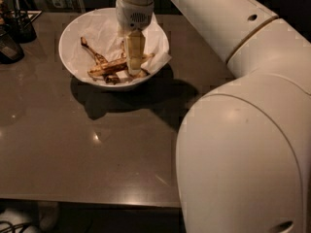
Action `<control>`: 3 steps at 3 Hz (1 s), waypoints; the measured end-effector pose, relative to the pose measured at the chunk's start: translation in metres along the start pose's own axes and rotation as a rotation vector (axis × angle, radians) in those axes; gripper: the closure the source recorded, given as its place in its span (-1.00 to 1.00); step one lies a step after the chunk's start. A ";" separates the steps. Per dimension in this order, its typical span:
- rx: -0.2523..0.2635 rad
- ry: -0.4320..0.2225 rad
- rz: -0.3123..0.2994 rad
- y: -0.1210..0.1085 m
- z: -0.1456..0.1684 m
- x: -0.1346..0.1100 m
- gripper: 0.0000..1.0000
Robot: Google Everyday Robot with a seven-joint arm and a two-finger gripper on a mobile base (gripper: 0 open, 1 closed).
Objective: Pick banana from white bowl
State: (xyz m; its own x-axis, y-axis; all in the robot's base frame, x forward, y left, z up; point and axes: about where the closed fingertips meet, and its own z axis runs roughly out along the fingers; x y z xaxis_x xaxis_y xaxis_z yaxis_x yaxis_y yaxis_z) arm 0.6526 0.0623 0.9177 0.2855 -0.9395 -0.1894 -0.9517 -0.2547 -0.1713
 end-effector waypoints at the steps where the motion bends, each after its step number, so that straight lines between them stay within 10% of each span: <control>1: -0.042 -0.016 0.023 -0.001 0.020 0.003 -0.48; 3: -0.086 -0.033 0.041 -0.005 0.042 0.004 -0.52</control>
Offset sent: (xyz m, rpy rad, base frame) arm -0.0082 -0.0086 -0.0435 -0.0264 0.1730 -0.0225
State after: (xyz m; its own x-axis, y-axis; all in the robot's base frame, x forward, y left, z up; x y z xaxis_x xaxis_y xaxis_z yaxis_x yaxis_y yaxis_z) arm 0.6633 0.0694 0.8773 0.2482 -0.9418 -0.2267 -0.9685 -0.2361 -0.0795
